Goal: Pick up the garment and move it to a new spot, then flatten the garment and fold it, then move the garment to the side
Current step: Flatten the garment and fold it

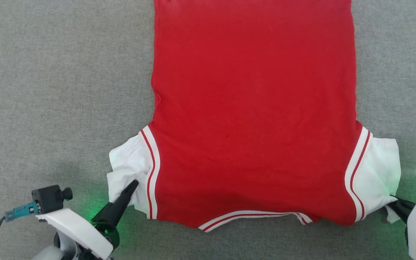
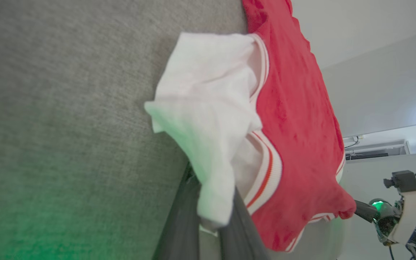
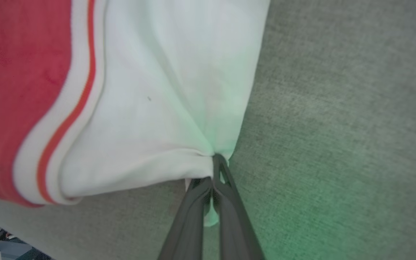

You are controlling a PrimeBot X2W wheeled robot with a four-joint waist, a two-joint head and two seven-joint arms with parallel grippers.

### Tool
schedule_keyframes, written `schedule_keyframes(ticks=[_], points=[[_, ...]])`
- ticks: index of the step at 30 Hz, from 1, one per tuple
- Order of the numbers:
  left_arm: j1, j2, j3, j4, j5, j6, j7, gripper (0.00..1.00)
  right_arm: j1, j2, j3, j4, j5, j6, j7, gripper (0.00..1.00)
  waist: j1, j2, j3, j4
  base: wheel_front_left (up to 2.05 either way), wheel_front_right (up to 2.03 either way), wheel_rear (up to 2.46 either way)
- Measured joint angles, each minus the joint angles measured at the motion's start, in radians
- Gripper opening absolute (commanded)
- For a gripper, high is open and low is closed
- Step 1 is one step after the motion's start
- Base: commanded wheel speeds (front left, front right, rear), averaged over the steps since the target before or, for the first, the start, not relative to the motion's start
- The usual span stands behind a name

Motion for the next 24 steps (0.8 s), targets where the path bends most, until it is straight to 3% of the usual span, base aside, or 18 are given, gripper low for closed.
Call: schedule_keyframes(ticks=[7, 10, 11, 12, 18, 24], points=[[-0.038, -0.021, -0.03, 0.066, 0.014, -0.001, -0.022, 0.0, -0.039, -0.025, 0.066, 0.06, -0.034, 0.003, -0.046, 0.0, 0.0, 0.0001, 0.023, -0.002, 0.0, 0.0, 0.0], [-0.044, -0.019, -0.035, 0.076, 0.015, -0.002, -0.034, 0.0, -0.049, -0.032, 0.088, 0.065, -0.047, 0.003, -0.076, 0.45, 0.0, 0.0, 0.027, -0.01, 0.0, 0.0, 0.0], [-0.045, -0.016, -0.037, 0.076, 0.015, -0.002, -0.036, 0.0, -0.052, -0.034, 0.092, 0.063, -0.047, 0.003, -0.077, 0.77, 0.0, 0.0001, 0.028, -0.012, 0.0, 0.0, 0.0], [-0.045, -0.013, -0.039, 0.074, 0.015, -0.002, -0.041, 0.0, -0.051, -0.034, 0.092, 0.059, -0.047, 0.003, -0.083, 1.0, 0.0, 0.0001, 0.028, -0.014, 0.0, 0.0, 0.0], [-0.049, -0.002, -0.05, 0.032, 0.021, -0.001, -0.061, 0.0, -0.027, -0.038, 0.028, -0.125, -0.04, 0.002, -0.013, 1.0, -0.0001, 0.0, 0.033, -0.014, 0.0, 0.0, 0.0], [-0.077, -0.01, -0.065, -0.007, 0.054, 0.0, -0.07, 0.0, -0.102, -0.12, -0.094, -0.346, -0.001, 0.0, 0.155, 1.0, 0.0, 0.0, 0.06, 0.012, 0.0, 0.0, 0.0]])
